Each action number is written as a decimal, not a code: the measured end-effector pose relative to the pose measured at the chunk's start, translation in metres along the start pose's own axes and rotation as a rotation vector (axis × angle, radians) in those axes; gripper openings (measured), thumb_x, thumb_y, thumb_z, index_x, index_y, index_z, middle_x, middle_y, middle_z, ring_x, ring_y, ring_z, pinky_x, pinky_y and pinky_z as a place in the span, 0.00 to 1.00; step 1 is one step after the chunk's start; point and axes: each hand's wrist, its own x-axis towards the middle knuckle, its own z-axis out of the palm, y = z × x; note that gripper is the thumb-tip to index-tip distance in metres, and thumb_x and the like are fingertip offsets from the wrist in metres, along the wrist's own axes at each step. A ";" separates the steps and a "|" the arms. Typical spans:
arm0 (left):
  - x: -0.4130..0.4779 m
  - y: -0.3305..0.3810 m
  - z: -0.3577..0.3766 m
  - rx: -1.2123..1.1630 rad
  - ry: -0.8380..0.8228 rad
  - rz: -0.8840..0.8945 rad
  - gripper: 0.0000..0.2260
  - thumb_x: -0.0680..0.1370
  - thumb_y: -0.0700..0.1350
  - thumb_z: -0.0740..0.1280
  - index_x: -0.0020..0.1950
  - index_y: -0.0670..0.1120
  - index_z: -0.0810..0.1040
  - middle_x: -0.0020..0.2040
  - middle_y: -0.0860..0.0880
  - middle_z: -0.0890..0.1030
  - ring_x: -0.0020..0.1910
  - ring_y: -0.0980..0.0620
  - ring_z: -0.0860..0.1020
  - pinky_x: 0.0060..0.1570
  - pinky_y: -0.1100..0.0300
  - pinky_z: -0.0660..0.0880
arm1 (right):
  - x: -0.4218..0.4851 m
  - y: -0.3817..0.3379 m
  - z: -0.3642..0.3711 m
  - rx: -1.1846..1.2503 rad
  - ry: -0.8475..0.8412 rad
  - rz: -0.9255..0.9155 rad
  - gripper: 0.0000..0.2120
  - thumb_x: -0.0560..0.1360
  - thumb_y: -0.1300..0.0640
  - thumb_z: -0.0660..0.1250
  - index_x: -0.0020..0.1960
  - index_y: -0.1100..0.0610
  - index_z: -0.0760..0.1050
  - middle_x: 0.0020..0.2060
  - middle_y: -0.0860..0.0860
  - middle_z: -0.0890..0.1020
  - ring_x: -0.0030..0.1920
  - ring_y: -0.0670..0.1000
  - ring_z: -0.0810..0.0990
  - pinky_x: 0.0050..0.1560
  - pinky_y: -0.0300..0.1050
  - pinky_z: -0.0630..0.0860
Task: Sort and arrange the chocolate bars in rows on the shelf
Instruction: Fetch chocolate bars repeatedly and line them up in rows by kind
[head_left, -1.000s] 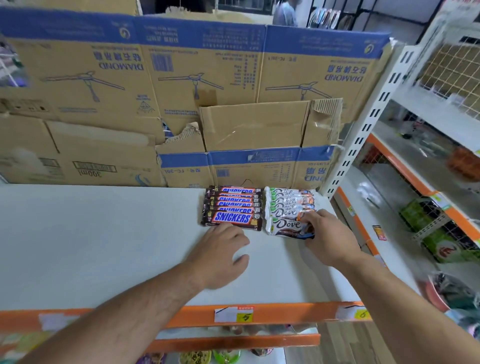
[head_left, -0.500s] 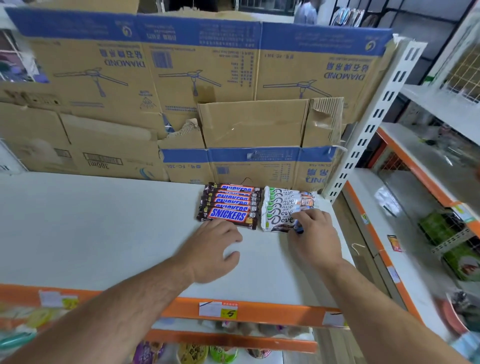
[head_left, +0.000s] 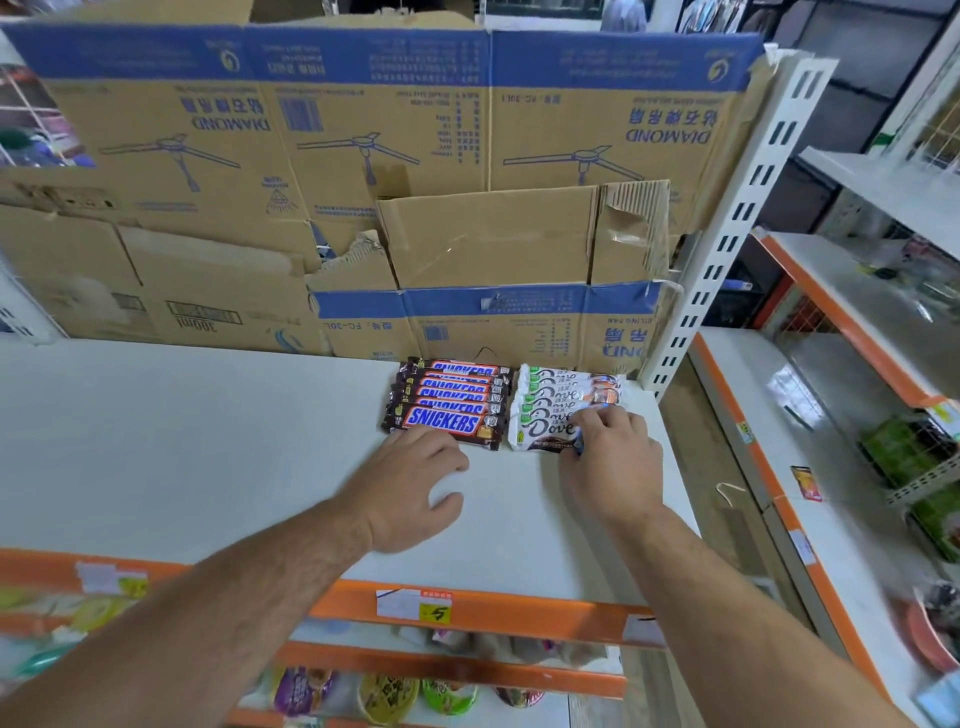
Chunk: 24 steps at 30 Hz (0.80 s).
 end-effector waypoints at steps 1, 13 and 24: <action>0.000 0.001 -0.001 0.011 -0.001 -0.004 0.16 0.75 0.56 0.60 0.59 0.51 0.75 0.56 0.56 0.73 0.58 0.54 0.69 0.60 0.55 0.68 | 0.000 0.000 -0.001 -0.021 0.003 -0.008 0.16 0.71 0.53 0.65 0.58 0.51 0.75 0.56 0.51 0.76 0.57 0.57 0.71 0.53 0.53 0.70; -0.036 -0.011 -0.030 0.039 -0.062 -0.202 0.27 0.70 0.63 0.57 0.65 0.52 0.74 0.62 0.54 0.74 0.62 0.52 0.70 0.62 0.55 0.68 | -0.049 -0.081 -0.015 0.007 -0.173 -0.371 0.20 0.66 0.43 0.63 0.54 0.51 0.74 0.53 0.51 0.75 0.55 0.58 0.73 0.50 0.52 0.75; -0.188 -0.132 -0.119 0.083 0.028 -0.468 0.30 0.71 0.61 0.60 0.71 0.52 0.66 0.67 0.52 0.69 0.66 0.51 0.67 0.65 0.54 0.65 | -0.083 -0.275 -0.013 0.034 -0.244 -0.474 0.29 0.71 0.40 0.65 0.69 0.48 0.67 0.65 0.50 0.71 0.65 0.55 0.68 0.63 0.53 0.70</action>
